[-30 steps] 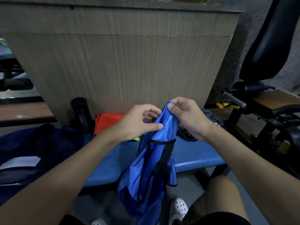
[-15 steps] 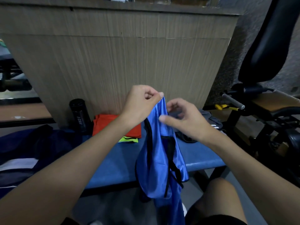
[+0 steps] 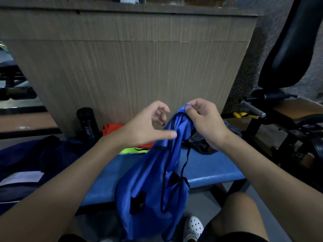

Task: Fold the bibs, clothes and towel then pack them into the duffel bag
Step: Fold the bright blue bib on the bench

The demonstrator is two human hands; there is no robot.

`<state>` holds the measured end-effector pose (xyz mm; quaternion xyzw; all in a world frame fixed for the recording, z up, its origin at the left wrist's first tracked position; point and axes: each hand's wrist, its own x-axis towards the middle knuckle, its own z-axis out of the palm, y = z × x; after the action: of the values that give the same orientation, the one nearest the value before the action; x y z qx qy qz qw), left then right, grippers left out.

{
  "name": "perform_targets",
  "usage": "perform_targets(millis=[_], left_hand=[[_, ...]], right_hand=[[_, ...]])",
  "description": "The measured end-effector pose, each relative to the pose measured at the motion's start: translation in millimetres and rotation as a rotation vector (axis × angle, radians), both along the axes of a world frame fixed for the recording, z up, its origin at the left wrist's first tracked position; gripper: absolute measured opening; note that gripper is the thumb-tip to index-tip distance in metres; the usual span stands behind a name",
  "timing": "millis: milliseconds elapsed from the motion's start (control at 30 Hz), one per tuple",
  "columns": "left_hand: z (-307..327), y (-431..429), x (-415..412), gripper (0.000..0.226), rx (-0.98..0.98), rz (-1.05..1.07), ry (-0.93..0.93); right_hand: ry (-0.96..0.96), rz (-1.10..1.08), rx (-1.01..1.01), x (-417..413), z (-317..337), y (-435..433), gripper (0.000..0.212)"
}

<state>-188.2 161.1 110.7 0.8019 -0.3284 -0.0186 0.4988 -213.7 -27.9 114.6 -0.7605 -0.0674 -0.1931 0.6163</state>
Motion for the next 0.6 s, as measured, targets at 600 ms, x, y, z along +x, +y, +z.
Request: perform_targets(millis=[600], left_hand=[[8.7, -31.7, 0.2, 0.012, -0.255, 0.244, 0.085]], right_hand=[[-0.115, -0.073, -0.198, -4.6, -3.0, -13.6, 0.017]])
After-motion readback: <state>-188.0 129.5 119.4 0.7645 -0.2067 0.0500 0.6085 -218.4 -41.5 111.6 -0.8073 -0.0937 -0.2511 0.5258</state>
